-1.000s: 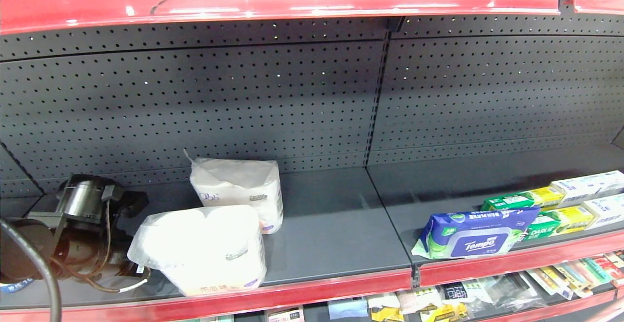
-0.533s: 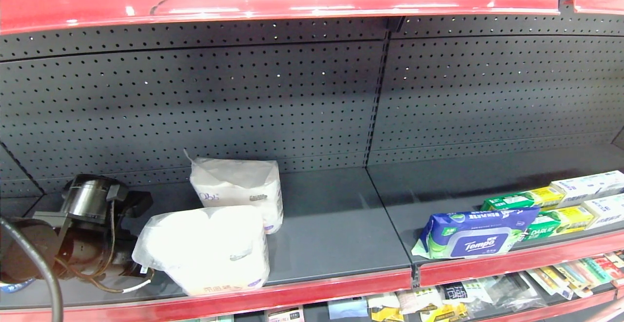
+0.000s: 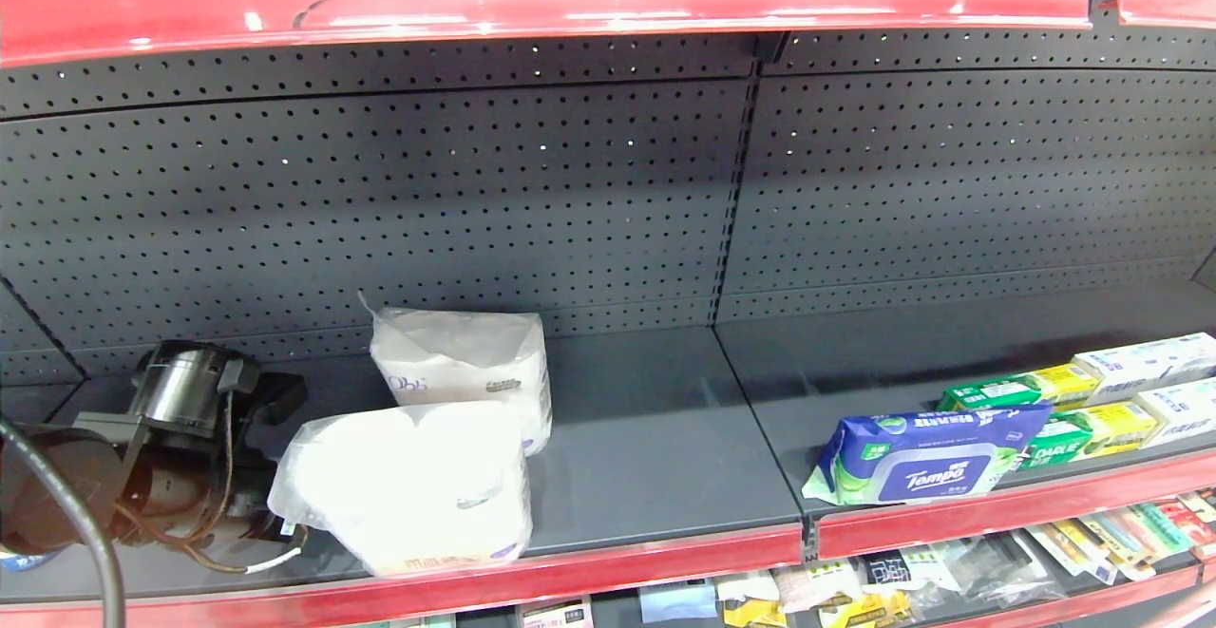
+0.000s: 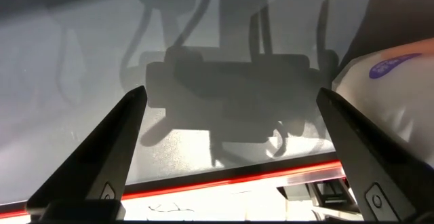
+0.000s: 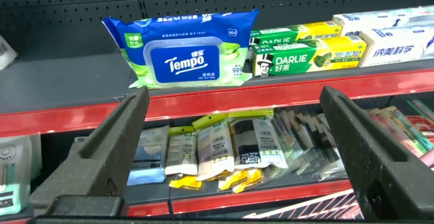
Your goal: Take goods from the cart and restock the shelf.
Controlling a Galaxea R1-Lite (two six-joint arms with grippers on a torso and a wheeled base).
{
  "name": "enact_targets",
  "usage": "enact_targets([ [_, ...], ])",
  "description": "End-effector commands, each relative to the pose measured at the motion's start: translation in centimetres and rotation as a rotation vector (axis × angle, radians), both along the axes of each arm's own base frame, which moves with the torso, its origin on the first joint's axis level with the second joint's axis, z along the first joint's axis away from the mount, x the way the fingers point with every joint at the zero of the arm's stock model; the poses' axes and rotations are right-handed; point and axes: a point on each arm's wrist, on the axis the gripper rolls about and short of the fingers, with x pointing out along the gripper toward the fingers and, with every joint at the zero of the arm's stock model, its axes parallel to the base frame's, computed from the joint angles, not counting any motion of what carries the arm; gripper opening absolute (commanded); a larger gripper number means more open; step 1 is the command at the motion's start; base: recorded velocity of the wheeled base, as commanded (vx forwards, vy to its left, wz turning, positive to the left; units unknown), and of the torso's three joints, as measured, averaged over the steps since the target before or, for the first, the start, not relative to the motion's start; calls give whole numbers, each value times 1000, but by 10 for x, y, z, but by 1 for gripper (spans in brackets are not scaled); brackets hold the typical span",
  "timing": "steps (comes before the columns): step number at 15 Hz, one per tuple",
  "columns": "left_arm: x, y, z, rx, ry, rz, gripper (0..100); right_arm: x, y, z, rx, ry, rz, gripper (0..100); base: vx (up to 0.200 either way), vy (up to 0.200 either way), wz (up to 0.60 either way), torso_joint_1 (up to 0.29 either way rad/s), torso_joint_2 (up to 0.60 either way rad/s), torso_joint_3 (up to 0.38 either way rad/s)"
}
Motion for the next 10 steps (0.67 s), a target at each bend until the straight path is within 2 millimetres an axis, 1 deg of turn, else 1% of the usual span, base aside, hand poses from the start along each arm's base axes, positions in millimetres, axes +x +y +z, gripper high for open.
enact_targets([
  [1,0,-1,0,0,-1,-5,100,0,0,0,0,0,0,100,0,0,0,0,0,0],
  [10,0,-4,1,1,-4,-15,100,0,0,0,0,0,0,100,0,0,0,0,0,0],
])
